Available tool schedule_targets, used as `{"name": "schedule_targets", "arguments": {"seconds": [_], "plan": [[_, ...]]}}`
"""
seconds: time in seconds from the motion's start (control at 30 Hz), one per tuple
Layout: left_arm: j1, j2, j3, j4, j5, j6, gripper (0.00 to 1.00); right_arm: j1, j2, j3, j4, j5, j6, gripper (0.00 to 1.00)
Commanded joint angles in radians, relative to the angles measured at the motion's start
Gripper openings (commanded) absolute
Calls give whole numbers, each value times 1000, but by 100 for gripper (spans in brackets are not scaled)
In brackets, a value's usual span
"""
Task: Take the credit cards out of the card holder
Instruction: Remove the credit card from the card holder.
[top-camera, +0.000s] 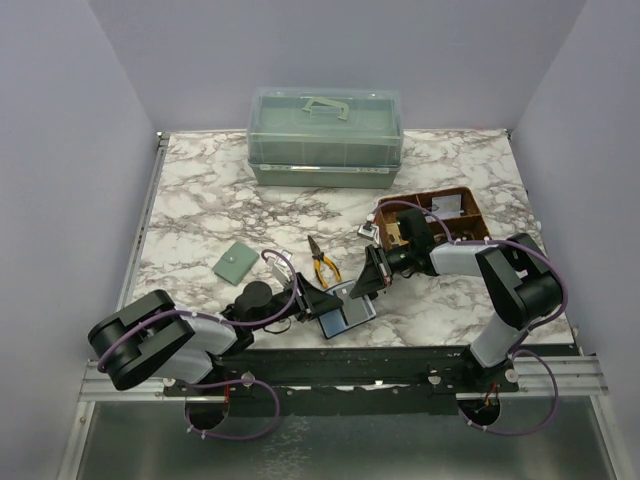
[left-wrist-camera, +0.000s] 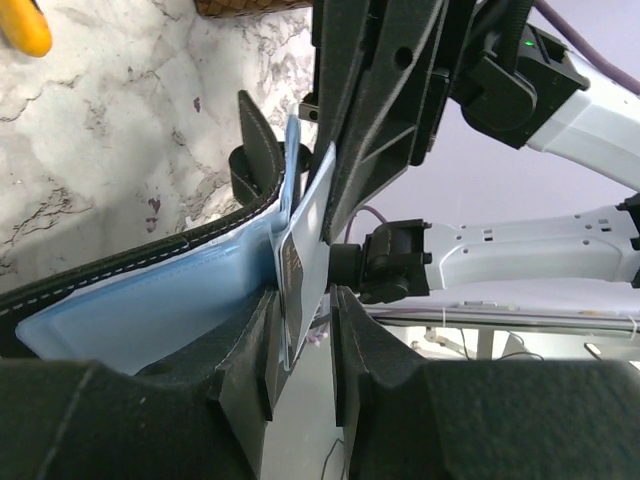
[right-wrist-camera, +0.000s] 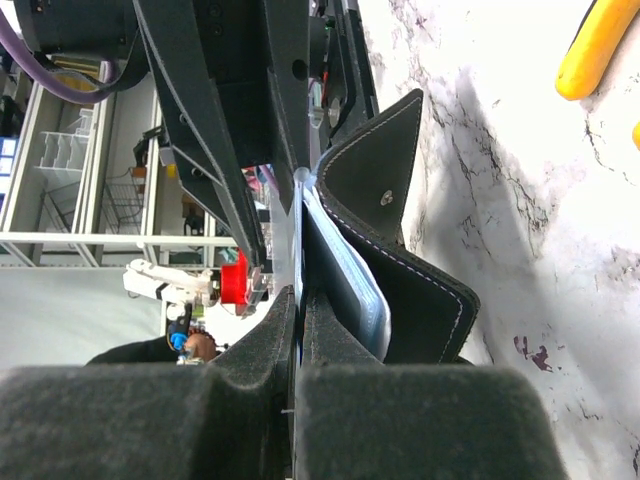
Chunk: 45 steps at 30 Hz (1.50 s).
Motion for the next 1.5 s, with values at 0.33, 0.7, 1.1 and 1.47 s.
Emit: {"name": "schedule_targets", "arguments": {"seconds": [0.33, 0.7, 1.1, 1.47], "plan": [[-2, 222, 56, 391, 32, -79, 11, 8, 29, 1, -9, 25, 12, 0], [-2, 346, 65, 562, 13, -128, 0, 8, 38, 14, -69, 57, -45, 0], [-3, 202, 21, 372, 34, 29, 0, 2, -30, 55, -167, 90, -178, 35], [-2, -37, 1, 63, 80, 160, 0, -159, -108, -3, -84, -104, -187, 70]]}}
